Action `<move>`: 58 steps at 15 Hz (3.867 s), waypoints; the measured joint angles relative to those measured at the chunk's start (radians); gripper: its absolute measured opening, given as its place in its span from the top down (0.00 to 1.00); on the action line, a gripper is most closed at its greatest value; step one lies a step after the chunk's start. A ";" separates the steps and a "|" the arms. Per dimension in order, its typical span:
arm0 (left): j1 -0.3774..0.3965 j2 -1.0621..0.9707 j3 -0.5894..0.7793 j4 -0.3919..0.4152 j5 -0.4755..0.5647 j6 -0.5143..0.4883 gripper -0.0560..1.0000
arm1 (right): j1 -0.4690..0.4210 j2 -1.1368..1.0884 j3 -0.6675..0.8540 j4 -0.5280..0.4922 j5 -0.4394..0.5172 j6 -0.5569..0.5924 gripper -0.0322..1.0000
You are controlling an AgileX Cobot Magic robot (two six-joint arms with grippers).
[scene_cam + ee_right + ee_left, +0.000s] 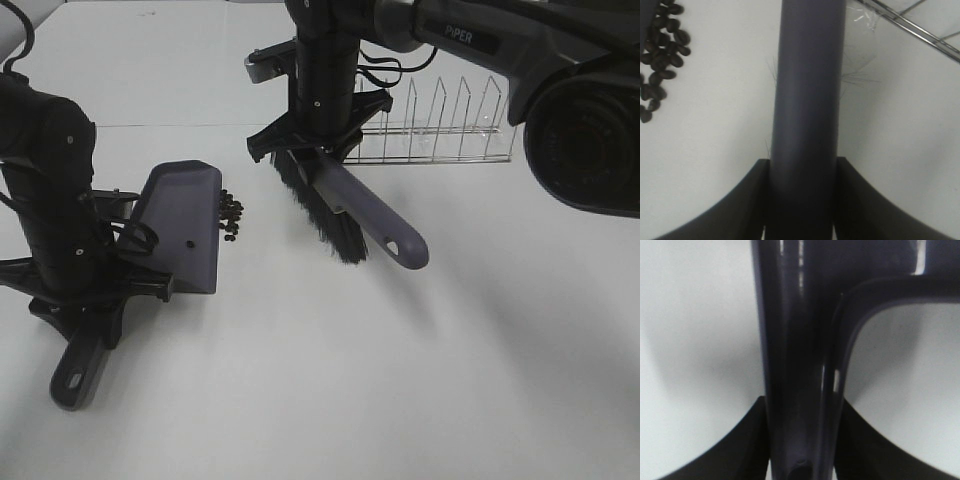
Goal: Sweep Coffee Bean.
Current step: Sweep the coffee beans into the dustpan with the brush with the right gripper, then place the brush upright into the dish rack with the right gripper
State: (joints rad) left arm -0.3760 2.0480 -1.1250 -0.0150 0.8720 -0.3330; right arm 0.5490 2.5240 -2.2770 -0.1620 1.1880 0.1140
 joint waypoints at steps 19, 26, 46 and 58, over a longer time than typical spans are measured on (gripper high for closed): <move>0.000 0.001 0.000 -0.011 0.004 -0.001 0.65 | 0.203 0.051 -0.320 -0.103 0.043 0.034 0.69; 0.000 0.001 -0.001 -0.011 0.006 -0.001 0.65 | 0.087 -0.108 -0.218 -0.144 0.043 0.021 0.69; 0.000 0.001 -0.002 -0.016 0.007 0.000 0.65 | 0.190 0.064 -0.015 0.039 -0.041 -0.018 0.69; 0.000 0.001 -0.002 -0.019 0.009 0.016 0.65 | 0.164 -0.029 -0.282 -0.120 0.045 0.030 0.69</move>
State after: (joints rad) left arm -0.3760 2.0490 -1.1270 -0.0340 0.8810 -0.3170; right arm 0.7130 2.4950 -2.5590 -0.2820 1.2330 0.1440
